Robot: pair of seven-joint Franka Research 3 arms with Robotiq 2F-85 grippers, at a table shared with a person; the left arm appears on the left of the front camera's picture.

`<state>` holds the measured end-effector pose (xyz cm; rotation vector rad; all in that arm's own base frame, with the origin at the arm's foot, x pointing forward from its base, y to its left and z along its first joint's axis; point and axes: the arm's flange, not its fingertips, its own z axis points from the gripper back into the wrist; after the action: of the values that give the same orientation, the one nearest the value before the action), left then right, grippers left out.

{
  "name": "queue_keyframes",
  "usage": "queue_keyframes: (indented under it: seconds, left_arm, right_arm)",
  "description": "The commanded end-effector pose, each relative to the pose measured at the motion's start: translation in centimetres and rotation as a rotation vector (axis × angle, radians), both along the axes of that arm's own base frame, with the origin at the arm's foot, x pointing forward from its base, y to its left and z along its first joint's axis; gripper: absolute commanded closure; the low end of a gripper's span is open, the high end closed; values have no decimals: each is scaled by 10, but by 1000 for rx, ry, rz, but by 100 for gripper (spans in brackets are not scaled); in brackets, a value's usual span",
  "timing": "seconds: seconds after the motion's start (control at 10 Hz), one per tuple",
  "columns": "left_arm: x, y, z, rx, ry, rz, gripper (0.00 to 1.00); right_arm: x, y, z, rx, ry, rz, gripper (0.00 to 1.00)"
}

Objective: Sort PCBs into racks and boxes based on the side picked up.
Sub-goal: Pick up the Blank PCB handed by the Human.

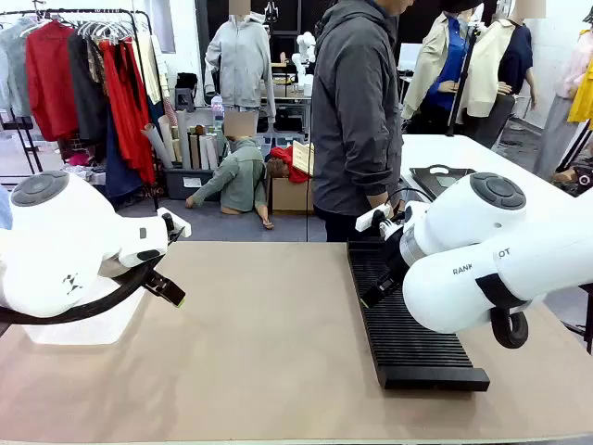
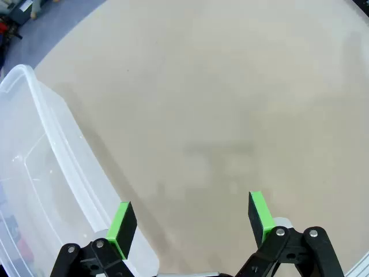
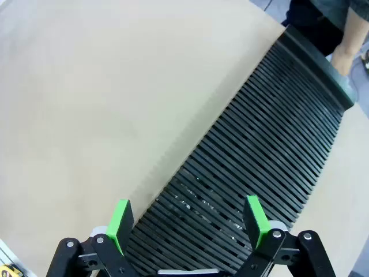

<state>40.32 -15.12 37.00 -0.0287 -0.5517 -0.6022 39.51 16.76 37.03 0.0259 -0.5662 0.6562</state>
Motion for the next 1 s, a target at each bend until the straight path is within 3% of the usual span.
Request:
queue_keyframes:
  seconds: [0.0, 0.9]
  left_arm:
    - [0, 0, 0, 0, 0, 0, 0]
    - [0, 0, 0, 0, 0, 0, 0]
  right_arm:
    - [0, 0, 0, 0, 0, 0, 0]
    - [0, 0, 0, 0, 0, 0, 0]
